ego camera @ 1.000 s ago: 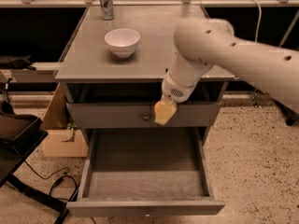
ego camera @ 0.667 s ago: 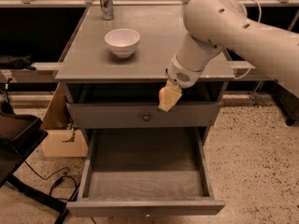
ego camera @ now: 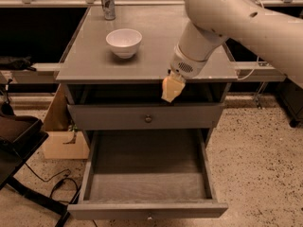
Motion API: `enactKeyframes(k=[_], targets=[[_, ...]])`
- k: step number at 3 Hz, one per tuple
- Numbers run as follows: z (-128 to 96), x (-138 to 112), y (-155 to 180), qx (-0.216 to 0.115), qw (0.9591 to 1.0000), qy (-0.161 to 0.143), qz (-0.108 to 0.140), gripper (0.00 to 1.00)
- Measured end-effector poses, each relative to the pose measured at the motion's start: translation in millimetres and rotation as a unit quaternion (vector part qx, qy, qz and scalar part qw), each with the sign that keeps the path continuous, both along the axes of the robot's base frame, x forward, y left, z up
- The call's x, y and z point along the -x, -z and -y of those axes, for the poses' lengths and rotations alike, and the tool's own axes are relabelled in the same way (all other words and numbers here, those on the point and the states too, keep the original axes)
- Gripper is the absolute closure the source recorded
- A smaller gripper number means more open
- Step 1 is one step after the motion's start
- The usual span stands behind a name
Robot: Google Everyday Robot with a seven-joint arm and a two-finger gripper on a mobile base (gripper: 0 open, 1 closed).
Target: Pick orange from middle drawer and place on counter
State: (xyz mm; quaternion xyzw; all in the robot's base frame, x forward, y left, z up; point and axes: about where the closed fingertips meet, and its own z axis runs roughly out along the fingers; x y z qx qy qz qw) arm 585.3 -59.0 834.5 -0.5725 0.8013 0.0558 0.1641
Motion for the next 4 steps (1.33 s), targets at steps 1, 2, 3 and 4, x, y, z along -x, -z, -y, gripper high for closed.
enactKeyframes(k=[1,2,3,4], targets=[[17.6,-22.4,-42.0,-0.008,0.9980,0.055,0.031,1.00],[43.9,-50.7,-85.1,-0.047,0.9882,0.119,0.083,1.00],[67.2,-80.6,-105.0,-0.094,0.9701,0.174,0.140,1.00],[100.7,-91.9,-91.1,-0.138,0.9388,0.258,0.182,1.00]])
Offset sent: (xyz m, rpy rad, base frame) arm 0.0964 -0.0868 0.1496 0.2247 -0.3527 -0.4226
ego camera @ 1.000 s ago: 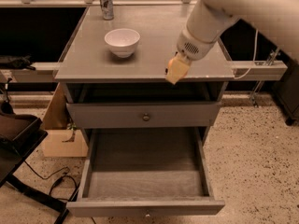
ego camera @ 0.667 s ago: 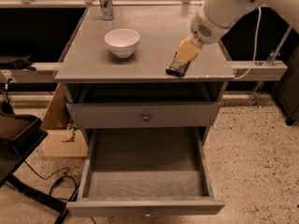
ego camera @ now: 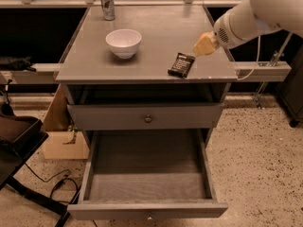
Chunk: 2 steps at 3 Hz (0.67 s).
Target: Pick orange from middle drawer and place on counter
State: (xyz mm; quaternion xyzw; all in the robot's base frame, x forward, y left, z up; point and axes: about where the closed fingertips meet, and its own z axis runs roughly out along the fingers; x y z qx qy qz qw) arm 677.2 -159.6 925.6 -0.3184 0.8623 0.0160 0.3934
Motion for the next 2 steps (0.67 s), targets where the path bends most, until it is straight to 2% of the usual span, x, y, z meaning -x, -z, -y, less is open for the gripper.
enactKeyframes(k=[1,2], targets=[[-7.4,-7.3,-9.2,-0.004,0.9998,-0.005,0.018,1.00],[-7.7,-6.8,-9.4,-0.003,0.9998,-0.006,0.017,1.00]])
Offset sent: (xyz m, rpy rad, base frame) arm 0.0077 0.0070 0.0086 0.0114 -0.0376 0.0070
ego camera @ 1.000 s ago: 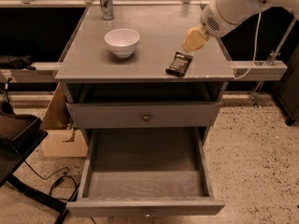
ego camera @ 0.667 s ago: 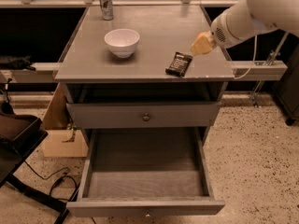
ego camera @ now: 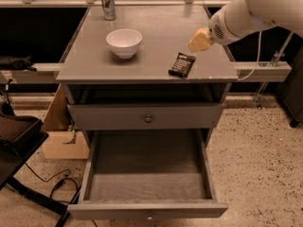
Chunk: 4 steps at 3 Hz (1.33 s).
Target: Pick orange from middle drawer and place on counter
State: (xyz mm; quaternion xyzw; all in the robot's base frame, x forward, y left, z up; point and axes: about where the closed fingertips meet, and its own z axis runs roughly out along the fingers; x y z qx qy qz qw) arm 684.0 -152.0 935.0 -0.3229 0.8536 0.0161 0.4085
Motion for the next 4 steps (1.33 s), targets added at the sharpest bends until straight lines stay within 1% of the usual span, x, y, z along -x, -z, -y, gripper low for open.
enactKeyframes(k=[1,2,3,4], targets=[[-5.3,-40.1,-5.8,-0.011,0.9994,0.000,0.032,1.00],[-9.2,-106.9,-12.1,-0.039,0.9963,0.005,0.076,1.00],[-12.7,-161.2,6.7,-0.067,0.9941,0.010,0.084,1.00],[-7.9,-205.1,22.9,-0.100,0.9910,0.032,0.083,1.00]])
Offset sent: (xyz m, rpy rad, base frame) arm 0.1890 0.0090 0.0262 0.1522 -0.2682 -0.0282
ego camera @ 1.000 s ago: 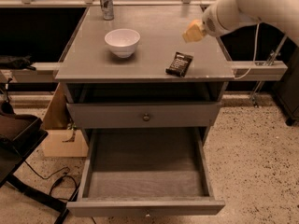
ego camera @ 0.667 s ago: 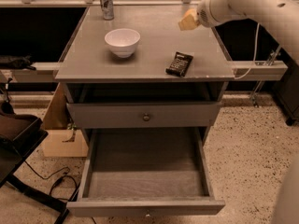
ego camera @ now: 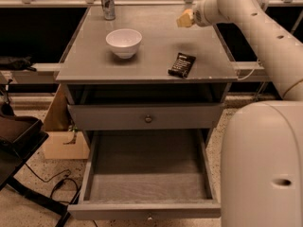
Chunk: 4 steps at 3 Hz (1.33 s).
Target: Pick orange from middle drawer and place on counter
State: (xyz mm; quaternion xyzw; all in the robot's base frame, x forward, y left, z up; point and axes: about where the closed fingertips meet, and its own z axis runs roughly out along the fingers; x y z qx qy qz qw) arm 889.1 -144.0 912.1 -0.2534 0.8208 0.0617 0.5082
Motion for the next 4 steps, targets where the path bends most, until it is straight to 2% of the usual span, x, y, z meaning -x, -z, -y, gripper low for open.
enactKeyframes(k=[1,2,3,4], targets=[[3.9,-26.5,20.2,-0.024,0.9993,0.023,-0.018,1.00],[4.3,-38.9,43.9,-0.035,0.9967,0.046,-0.057,1.00],[-2.6,-33.3,85.2,-0.047,0.9886,0.059,-0.131,0.97],[-3.1,-32.6,86.7,-0.046,0.9884,0.057,-0.133,0.74]])
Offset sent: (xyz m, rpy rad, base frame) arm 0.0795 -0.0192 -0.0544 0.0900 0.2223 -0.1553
